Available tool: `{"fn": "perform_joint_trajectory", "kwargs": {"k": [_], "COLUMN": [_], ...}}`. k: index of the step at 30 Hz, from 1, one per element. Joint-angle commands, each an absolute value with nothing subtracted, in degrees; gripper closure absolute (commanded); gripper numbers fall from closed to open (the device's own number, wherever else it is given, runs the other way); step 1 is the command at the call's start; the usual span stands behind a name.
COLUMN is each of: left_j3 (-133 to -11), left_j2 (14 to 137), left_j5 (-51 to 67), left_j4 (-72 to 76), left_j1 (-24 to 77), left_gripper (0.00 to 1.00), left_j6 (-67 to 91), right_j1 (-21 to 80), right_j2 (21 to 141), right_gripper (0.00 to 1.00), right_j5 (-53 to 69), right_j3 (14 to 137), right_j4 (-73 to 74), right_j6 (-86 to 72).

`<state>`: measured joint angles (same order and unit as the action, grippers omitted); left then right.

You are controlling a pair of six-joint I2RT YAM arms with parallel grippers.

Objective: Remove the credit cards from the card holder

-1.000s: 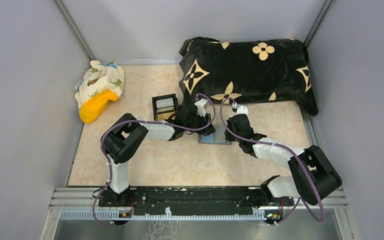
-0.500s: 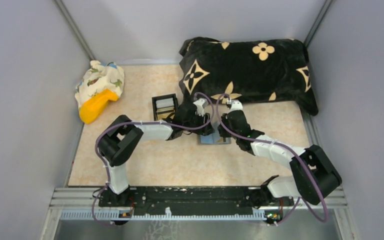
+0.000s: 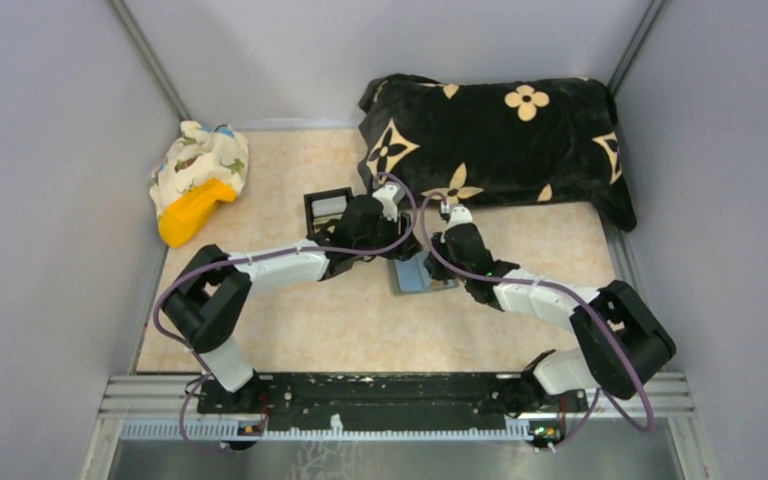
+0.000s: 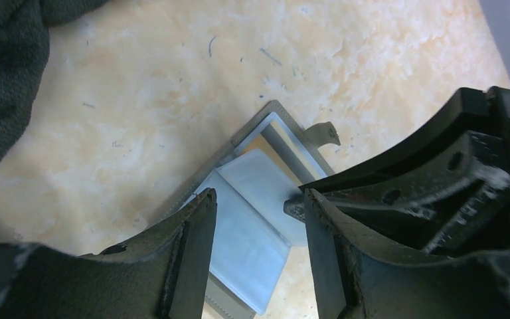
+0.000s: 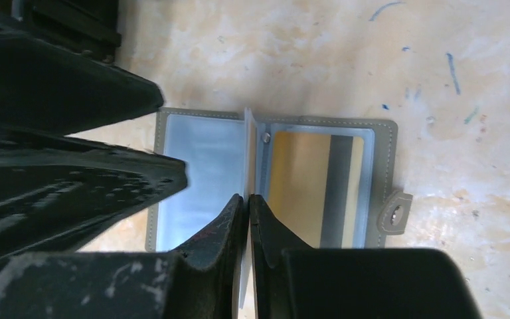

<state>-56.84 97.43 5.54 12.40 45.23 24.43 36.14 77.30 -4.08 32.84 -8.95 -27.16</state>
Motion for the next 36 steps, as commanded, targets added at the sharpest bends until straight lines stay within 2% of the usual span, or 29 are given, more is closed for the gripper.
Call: {"fn": "perform_joint_trajectory", "kwargs": {"k": [1, 7, 17, 25, 36], "left_j3": [-56.1, -56.3, -55.9, -57.0, -56.1], "left_j2": [98.4, 99.6, 100.9, 103.2, 92.8], "left_j5": [4.8, 5.4, 6.6, 8.8, 5.2], "left_j4": [10.6, 11.0, 11.2, 9.3, 7.4], "left_j1": [45.0, 45.0, 44.5, 43.7, 43.6], "left_gripper": [0.42, 0.42, 0.42, 0.42, 0.44], "left_j6": [25.1, 25.4, 26.1, 28.1, 27.3], "right_j1": [38.8, 41.9, 42.6, 45.8, 48.9], "right_j2": [78.1, 78.4, 75.3, 75.7, 78.8], "right_gripper": [0.89, 0.75, 0.65, 0.64, 0.64], "right_j5": [-2.7, -3.0, -3.3, -2.0, -2.1], "right_j3": [36.7, 37.0, 36.0, 36.3, 33.3], "right_j4": [-12.1, -12.4, -11.9, -10.9, -14.7], "right_j6": [-27.4, -27.7, -26.2, -25.7, -29.3]}}
